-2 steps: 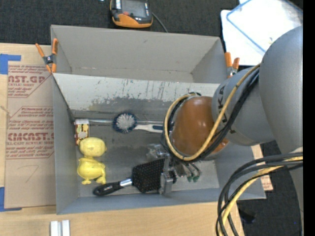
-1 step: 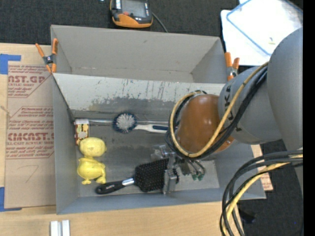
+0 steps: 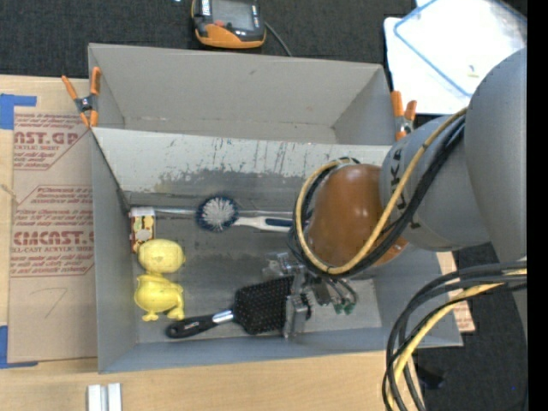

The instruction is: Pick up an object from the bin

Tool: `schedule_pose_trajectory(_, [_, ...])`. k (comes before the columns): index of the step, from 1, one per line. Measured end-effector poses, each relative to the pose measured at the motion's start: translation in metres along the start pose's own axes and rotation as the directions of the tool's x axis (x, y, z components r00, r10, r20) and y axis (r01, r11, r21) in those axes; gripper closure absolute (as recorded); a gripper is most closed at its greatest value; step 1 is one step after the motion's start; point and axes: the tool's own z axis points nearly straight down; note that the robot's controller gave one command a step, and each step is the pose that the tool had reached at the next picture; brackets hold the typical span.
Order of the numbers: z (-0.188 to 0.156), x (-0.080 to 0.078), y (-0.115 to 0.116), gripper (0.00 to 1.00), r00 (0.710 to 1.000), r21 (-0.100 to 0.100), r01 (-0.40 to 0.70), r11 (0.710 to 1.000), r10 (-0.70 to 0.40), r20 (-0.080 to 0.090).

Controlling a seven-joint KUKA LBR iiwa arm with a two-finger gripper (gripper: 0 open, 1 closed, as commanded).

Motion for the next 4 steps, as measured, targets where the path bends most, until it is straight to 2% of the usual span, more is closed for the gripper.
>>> schedule_pose_trajectory(1, [0.0, 0.0, 0.0, 1.0, 1.0, 0.0, 0.0, 1.0, 0.0, 0.0])
schedule_pose_trajectory(2, [-0.012, 0.001, 0.0, 1.0, 1.0, -0.001, 0.0, 1.0, 0.0, -0.006])
schedule_pose_trajectory(3, [-0.025, 0.0, 0.001, 1.0, 1.0, 0.0, 0.001, 1.0, -0.001, -0.003])
schedule_pose_trajectory(4, [-0.046, 0.003, 0.001, 1.0, 1.0, -0.002, 0.0, 1.0, 0.0, -0.016])
